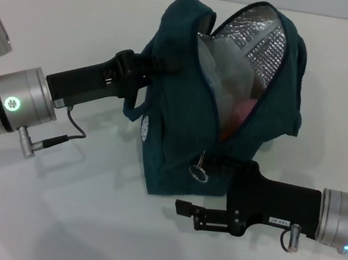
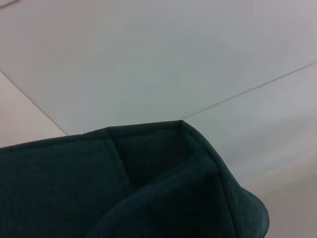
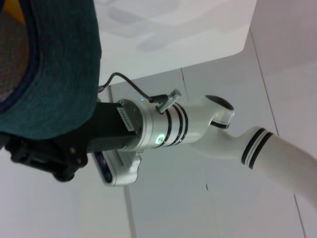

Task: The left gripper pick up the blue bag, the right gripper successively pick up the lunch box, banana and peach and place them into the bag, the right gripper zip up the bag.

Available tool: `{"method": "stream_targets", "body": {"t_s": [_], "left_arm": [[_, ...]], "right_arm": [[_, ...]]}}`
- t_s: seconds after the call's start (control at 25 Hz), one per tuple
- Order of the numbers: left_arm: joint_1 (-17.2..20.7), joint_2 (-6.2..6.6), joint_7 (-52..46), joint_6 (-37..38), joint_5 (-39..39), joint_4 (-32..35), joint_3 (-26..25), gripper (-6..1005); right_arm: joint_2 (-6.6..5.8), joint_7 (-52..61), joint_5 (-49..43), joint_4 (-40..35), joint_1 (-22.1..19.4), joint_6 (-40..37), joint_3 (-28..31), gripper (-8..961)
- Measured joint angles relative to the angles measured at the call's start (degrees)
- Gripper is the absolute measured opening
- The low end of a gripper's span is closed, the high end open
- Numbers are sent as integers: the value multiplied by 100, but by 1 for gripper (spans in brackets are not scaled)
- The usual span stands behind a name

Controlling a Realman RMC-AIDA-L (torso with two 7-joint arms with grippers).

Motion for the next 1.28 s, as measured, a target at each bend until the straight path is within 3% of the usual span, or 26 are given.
{"method": "stream_targets", "body": {"t_s": [0.88, 1.08, 1.28], "left_arm": [[-17, 15, -10, 0, -10, 3, -22, 57], [7, 22, -4, -9, -77, 14, -27, 57], [12, 24, -1, -19, -81, 18, -27, 57]], "right_arm": [[-89, -12, -20, 121, -190, 36, 306, 824], [-116, -15, -25, 136, -231, 50, 380, 631], [-155, -14, -39, 143, -298, 82, 519, 624]]}}
